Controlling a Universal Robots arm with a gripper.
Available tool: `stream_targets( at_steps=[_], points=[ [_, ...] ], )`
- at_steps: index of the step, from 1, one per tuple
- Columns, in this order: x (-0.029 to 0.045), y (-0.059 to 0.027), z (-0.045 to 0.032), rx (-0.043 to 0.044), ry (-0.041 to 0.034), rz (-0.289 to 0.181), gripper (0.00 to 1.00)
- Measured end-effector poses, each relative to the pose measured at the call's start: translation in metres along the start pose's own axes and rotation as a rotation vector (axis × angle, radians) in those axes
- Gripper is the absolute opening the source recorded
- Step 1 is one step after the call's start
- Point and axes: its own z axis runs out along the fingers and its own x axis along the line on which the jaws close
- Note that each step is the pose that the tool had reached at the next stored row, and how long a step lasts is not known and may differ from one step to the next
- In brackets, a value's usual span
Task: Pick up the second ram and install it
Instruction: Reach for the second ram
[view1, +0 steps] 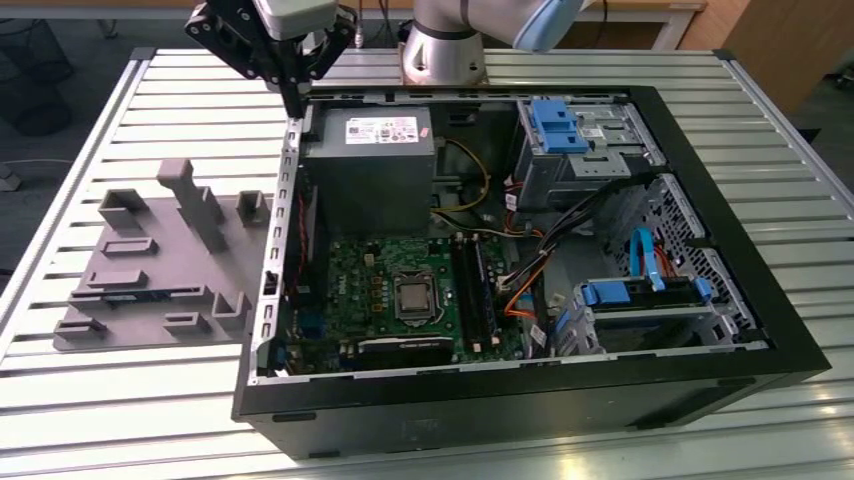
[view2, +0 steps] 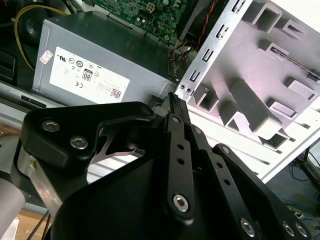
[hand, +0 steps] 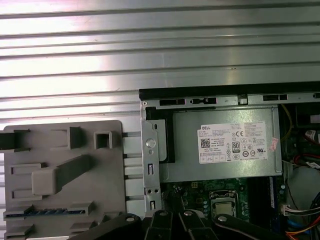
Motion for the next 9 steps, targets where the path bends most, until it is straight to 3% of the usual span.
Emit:
stream_targets(
  at_steps=[9],
  points=[
    [0.0078, -0.0006, 0.0005, -0.0001, 0.0001, 0.000, 0.11]
  ],
)
